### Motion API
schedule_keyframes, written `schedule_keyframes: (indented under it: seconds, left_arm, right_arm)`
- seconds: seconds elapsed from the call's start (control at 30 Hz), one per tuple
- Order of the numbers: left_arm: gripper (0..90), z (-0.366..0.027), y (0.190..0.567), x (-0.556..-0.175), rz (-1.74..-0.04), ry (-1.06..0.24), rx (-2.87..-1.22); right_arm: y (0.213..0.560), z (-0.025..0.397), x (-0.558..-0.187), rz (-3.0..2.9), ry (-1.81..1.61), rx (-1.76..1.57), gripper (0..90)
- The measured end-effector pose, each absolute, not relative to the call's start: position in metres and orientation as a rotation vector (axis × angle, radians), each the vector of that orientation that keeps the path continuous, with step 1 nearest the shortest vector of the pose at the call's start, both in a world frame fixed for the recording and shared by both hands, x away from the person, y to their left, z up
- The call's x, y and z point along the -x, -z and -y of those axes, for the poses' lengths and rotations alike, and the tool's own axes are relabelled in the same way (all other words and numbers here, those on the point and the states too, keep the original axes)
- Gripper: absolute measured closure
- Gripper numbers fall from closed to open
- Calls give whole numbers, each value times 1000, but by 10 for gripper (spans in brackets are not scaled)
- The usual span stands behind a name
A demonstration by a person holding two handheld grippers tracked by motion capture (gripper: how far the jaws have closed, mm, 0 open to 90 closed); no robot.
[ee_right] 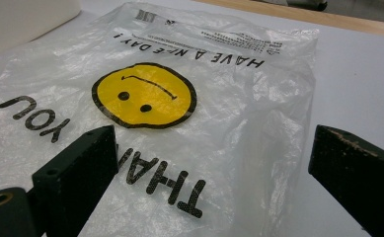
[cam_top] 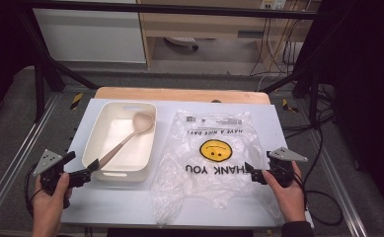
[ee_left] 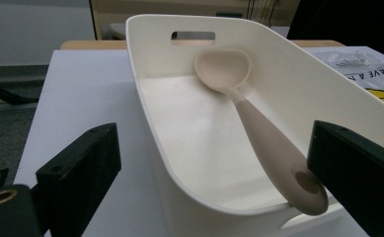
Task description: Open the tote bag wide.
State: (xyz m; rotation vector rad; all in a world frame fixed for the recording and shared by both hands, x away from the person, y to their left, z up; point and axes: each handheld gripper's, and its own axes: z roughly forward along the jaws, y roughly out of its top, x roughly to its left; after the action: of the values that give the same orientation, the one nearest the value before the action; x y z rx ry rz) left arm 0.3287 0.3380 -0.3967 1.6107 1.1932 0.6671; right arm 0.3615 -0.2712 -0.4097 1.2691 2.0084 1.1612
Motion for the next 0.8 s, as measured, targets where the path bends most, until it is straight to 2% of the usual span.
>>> schedule_keyframes:
  seconds: [0.4, 0.8]
  left_arm:
    - [57, -340, 397, -328, -1188, -674, -1597]
    - [52, -341, 397, -329, -1191, -674, -1591]
  right_arm:
    - [393, 278, -361, -1950, -1158, -1262, 57]
    - [367, 281, -376, -1967, -1152, -1326, 81]
